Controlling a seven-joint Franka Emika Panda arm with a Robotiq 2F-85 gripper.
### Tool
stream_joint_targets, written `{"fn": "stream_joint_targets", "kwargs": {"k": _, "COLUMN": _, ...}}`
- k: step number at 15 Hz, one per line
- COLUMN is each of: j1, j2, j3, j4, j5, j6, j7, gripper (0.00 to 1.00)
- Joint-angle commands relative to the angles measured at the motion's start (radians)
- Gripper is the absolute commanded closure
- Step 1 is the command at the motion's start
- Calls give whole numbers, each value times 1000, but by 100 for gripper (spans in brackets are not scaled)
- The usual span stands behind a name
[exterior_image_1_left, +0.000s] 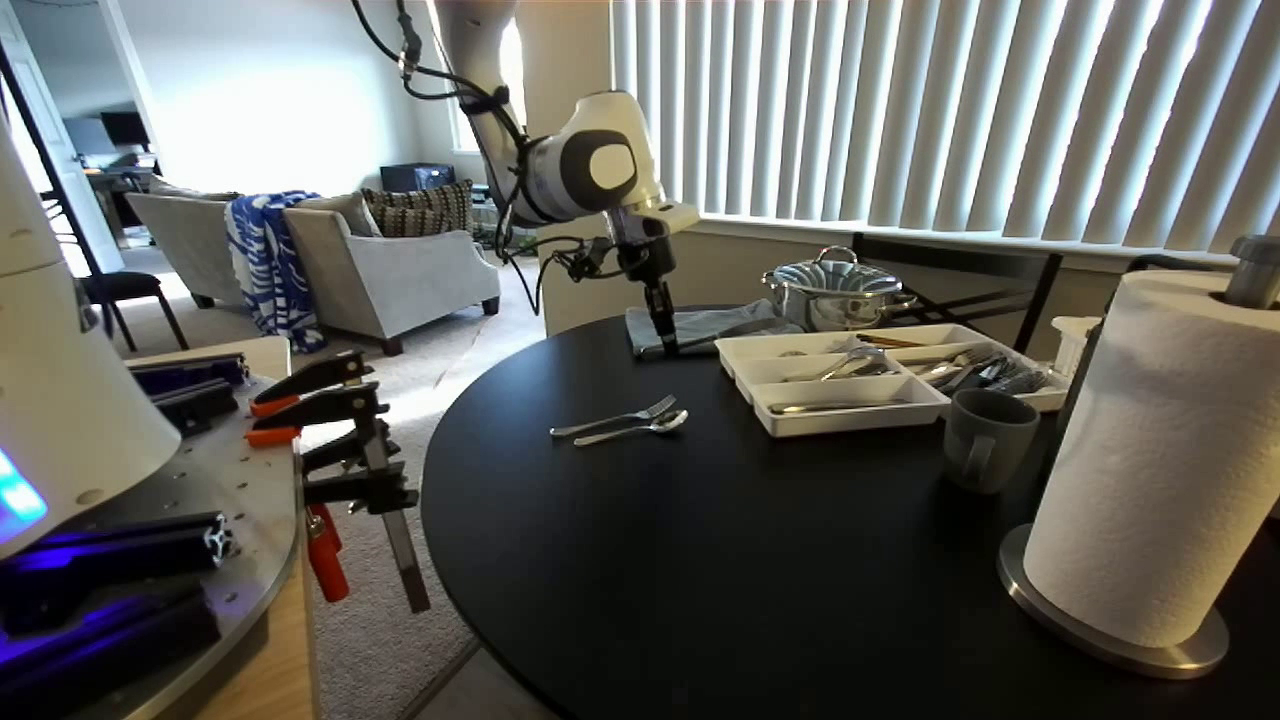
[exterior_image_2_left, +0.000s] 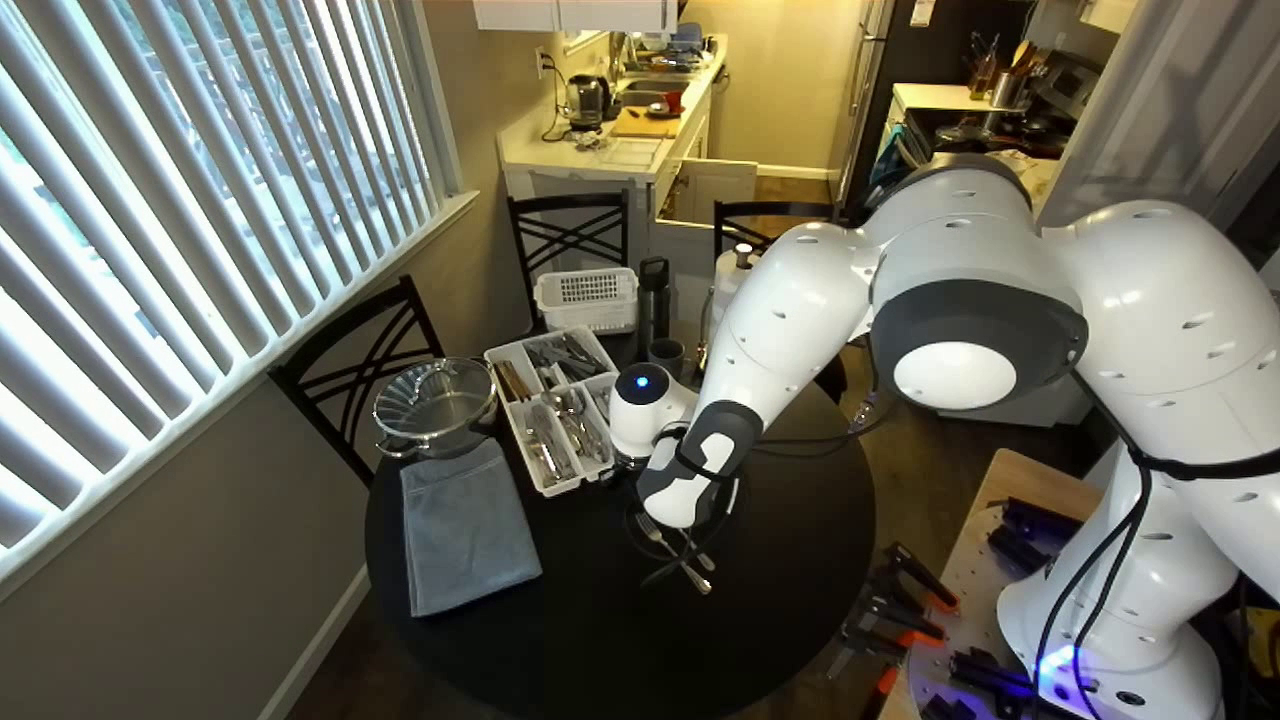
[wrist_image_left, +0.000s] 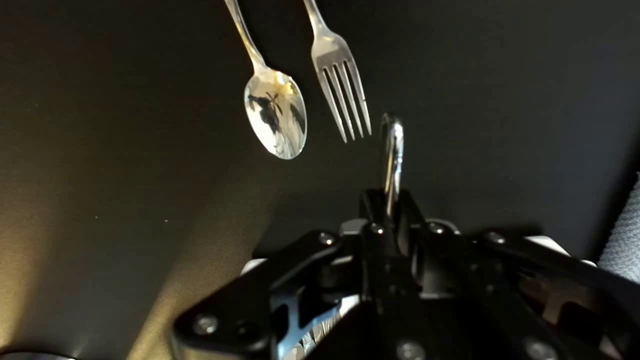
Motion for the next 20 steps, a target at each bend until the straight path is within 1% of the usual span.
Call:
{"fn": "stream_joint_targets", "kwargs": {"k": 1, "j1": -2, "j2": 1, "j3": 1, "j4": 1, "j5": 1, "j6": 0, "j7": -3, "gripper": 98}}
{"fn": "stream_joint_targets", "kwargs": {"k": 5, "j1": 31, "j2": -72, "j3": -63, "j4": -134, "j5": -58, "j6": -29, "j7": -50, "gripper": 98}}
{"fn": "stream_joint_targets", "kwargs": {"k": 7, "j1": 74, "j2": -87, "j3": -121, "j4": -183, "j5": -100, "j6": -56, "j7": -62, "gripper": 98}}
{"fn": "stream_joint_targets", "kwargs": {"k": 11, "j1": 144, "j2": -110, "j3": -206, "j4": -245, "j5": -215, "j6": -98, "j7": -124, "gripper": 98}}
{"fn": "stream_joint_targets", "kwargs": {"k": 13, "j1": 158, "j2": -110, "j3": -223, "j4": -258, "j5": -259, "j6": -129, "j7": -147, "gripper": 98}}
{"fn": "stream_joint_targets", "kwargs": {"k": 14, "j1": 154, "j2": -111, "j3": -223, "j4": -263, "j5": -271, "j6": -145, "j7": -155, "gripper": 98}}
{"fn": "stream_joint_targets", "kwargs": {"k": 16, "j1": 135, "j2": -114, "j3": -217, "j4": -273, "j5": -285, "j6": -170, "j7": -162, "gripper": 98}}
{"fn": "stream_joint_targets", "kwargs": {"k": 20, "j1": 81, "j2": -115, "j3": -179, "j4": -304, "j5": -293, "j6": -166, "j7": -211, "gripper": 98}}
